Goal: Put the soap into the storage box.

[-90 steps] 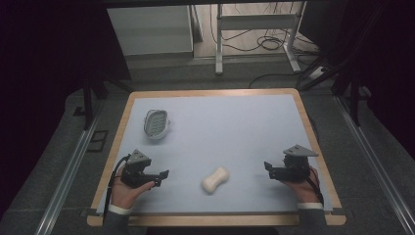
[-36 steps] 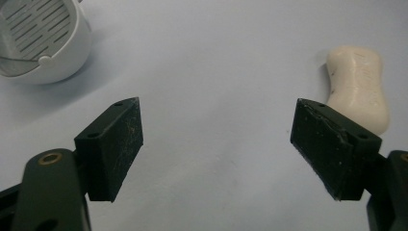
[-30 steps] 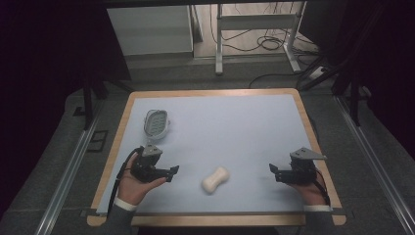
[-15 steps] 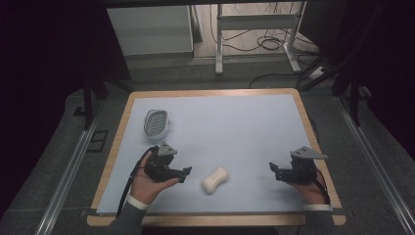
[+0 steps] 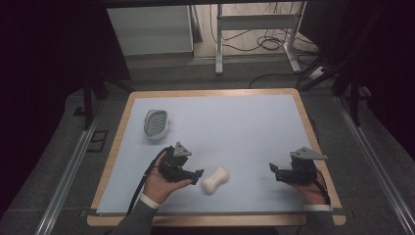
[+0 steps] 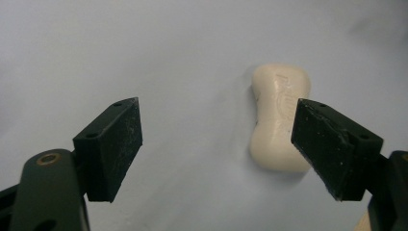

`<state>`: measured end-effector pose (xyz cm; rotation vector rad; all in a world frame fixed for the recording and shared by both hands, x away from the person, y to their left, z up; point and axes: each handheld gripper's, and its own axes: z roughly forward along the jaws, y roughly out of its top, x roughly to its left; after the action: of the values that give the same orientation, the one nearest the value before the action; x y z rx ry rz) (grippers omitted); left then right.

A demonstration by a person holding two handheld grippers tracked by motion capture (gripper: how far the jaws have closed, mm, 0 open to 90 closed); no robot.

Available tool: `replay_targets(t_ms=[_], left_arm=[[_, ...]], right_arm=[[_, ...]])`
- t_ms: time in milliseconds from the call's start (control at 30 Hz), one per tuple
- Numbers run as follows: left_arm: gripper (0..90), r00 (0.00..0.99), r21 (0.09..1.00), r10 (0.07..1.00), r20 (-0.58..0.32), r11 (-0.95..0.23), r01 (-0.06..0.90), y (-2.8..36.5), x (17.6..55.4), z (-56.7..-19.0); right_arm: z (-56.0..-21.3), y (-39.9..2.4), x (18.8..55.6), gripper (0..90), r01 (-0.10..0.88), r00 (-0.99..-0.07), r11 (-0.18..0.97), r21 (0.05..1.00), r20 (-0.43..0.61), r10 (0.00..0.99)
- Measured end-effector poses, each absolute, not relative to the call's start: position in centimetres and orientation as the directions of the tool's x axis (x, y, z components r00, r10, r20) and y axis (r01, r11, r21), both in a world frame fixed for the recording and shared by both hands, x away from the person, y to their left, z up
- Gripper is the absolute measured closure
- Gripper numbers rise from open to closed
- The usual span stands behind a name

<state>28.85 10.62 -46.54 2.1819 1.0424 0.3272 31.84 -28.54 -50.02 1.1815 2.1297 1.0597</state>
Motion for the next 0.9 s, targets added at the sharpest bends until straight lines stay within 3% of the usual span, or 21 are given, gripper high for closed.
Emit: replay_targets(t_ms=[900], left_arm=[[18.7,0.707,0.605,0.703,-0.076,-0.531,0.594,5.8,29.7,-48.9]], right_arm=[[-50.1,-28.8,31.8,8.6,0.482,-0.514,0.334,0.810,-0.047,0.856]])
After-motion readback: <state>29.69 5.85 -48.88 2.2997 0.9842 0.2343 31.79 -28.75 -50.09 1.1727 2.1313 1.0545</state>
